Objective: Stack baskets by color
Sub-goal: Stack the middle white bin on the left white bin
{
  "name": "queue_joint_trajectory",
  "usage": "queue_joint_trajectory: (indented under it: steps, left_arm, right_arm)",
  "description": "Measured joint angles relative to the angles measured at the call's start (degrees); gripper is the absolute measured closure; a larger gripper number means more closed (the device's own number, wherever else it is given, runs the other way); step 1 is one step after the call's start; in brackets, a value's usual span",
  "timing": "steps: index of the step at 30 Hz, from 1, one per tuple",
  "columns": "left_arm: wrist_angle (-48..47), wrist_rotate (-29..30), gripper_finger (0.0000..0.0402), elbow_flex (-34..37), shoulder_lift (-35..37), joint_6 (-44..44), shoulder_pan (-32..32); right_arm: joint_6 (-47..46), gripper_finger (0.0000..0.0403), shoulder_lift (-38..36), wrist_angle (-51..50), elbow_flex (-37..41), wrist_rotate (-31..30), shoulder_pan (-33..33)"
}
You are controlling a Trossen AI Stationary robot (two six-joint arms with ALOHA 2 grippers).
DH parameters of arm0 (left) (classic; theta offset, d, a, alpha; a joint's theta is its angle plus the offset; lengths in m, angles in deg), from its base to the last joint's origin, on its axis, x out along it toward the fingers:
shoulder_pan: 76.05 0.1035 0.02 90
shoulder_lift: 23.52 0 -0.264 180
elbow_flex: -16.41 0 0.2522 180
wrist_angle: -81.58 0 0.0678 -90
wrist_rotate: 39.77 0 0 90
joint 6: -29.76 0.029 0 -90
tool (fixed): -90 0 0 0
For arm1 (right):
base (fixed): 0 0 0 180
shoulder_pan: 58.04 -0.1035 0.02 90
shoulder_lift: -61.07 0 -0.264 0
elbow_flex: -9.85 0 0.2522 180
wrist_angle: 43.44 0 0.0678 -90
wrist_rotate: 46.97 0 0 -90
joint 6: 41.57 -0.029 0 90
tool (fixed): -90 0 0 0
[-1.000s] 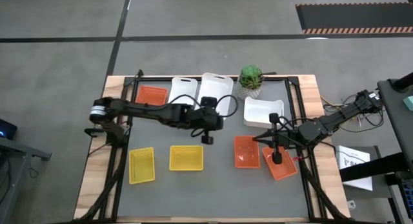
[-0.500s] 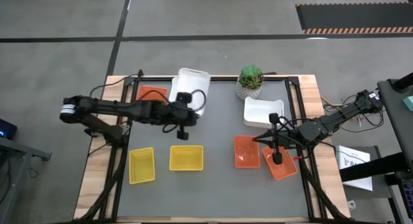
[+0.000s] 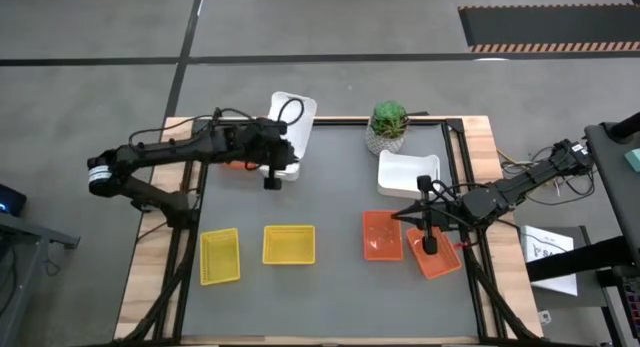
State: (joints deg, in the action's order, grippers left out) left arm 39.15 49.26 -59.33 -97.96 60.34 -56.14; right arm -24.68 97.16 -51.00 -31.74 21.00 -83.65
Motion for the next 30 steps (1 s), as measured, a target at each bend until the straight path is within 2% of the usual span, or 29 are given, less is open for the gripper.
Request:
queue_joint_trajectory:
  steps: [4,7,13,30]
  left_arm:
    - [-1.5,-4.0,0.0401,0.9,0.2,-1.7,3.8]
    - [-0.8,-5.1,0.0401,2.2,0.4,-1.8,4.1]
    - [-0.7,-5.1,0.0401,4.4,0.4,-3.7,4.1]
    - [1.2,-5.0,0.0401,4.3,-2.0,-4.7,4.4]
  right_arm:
    - [0.0,0.0394,0.0,0.0,0.0,0.0,0.0]
    - [0.0,0.0394,0.0,0.0,0.0,0.0,0.0]
    - [-0.4,0.0394,0.0,0.0,0.0,0.0,0.0]
    - [-0.9,0.0394,0.0,0.0,0.0,0.0,0.0]
